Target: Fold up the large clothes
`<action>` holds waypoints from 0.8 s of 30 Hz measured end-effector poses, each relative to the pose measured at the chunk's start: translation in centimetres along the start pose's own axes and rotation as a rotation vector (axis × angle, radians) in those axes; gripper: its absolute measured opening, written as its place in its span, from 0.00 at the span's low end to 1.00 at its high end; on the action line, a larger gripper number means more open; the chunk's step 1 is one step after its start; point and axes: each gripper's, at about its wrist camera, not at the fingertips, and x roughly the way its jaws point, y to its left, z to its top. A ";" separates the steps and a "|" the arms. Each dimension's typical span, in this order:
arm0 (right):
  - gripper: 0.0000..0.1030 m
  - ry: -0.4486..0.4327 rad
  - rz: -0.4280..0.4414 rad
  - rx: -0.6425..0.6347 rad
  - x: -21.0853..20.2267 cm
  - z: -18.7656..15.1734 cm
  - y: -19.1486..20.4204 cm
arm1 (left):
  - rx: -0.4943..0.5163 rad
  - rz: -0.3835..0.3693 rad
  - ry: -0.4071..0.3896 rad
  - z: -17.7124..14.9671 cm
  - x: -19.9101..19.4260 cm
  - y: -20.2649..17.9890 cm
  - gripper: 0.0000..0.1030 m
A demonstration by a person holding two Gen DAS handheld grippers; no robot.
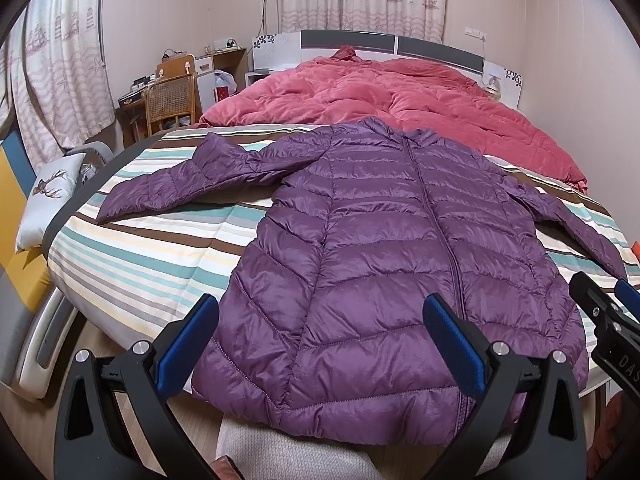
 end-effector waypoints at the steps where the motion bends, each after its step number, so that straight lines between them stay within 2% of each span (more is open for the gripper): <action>1: 0.97 0.000 0.001 0.000 0.0 0.0 0.0 | 0.001 0.000 0.000 0.0 0.0 0.0 0.98; 24: 0.97 0.006 0.000 0.000 0.0 -0.2 0.1 | -0.002 0.000 0.004 0.3 -0.1 0.0 0.98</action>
